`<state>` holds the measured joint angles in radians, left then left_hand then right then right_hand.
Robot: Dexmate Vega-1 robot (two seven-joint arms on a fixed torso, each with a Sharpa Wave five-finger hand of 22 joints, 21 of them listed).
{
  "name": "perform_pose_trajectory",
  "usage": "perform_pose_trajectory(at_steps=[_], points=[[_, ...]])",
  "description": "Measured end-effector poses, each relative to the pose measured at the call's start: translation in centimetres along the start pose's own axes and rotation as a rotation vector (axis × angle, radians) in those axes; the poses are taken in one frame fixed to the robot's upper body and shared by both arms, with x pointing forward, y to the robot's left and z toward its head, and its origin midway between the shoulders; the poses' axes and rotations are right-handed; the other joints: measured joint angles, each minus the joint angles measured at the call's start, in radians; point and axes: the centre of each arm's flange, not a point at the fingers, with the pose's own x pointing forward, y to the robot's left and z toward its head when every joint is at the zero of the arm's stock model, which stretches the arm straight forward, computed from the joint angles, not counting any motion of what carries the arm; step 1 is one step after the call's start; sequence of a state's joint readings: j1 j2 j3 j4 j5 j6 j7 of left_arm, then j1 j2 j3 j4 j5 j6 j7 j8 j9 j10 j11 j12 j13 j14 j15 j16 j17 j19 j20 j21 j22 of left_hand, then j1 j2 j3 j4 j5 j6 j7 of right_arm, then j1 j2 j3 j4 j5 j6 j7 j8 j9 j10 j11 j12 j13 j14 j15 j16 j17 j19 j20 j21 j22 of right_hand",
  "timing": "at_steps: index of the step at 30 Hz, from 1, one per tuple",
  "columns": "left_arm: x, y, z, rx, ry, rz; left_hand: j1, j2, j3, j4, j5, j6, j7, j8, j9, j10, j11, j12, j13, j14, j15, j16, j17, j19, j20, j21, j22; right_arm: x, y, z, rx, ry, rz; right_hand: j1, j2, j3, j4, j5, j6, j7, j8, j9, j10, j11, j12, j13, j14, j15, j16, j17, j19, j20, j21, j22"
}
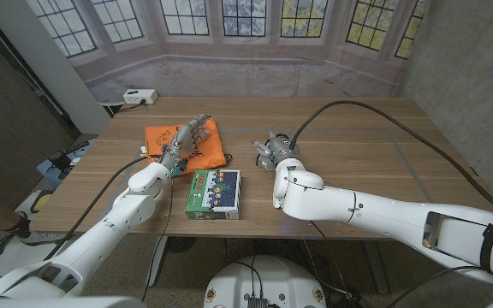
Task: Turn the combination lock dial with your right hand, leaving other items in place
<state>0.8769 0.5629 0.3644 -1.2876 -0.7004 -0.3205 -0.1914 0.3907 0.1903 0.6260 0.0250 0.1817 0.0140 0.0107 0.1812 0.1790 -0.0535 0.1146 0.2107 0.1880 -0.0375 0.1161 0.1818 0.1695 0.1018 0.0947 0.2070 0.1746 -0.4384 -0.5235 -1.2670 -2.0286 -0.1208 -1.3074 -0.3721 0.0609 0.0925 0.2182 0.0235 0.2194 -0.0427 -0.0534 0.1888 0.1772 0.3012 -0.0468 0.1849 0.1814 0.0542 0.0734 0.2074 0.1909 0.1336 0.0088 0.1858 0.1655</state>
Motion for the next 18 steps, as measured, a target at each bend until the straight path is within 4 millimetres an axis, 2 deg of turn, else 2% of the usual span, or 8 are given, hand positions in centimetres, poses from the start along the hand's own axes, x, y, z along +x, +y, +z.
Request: perform_pose_trajectory(at_steps=[18], points=[[-0.4,-0.3,0.1,0.005,0.0,0.007,0.004,-0.004,0.0,0.0,0.0,0.0,0.0,0.0,0.0,0.0,0.0,0.0,0.0,0.0,0.0,0.0,0.0,0.0,0.0,0.0,0.0,0.3,0.2,-1.1,-0.002,0.013,0.008,0.0,0.0,0.0,0.0,0.0,0.0,0.0,0.0,0.0,0.0,0.0,0.0,0.0,0.005,-0.005,0.0,0.0,0.0,0.0,0.0,0.0]])
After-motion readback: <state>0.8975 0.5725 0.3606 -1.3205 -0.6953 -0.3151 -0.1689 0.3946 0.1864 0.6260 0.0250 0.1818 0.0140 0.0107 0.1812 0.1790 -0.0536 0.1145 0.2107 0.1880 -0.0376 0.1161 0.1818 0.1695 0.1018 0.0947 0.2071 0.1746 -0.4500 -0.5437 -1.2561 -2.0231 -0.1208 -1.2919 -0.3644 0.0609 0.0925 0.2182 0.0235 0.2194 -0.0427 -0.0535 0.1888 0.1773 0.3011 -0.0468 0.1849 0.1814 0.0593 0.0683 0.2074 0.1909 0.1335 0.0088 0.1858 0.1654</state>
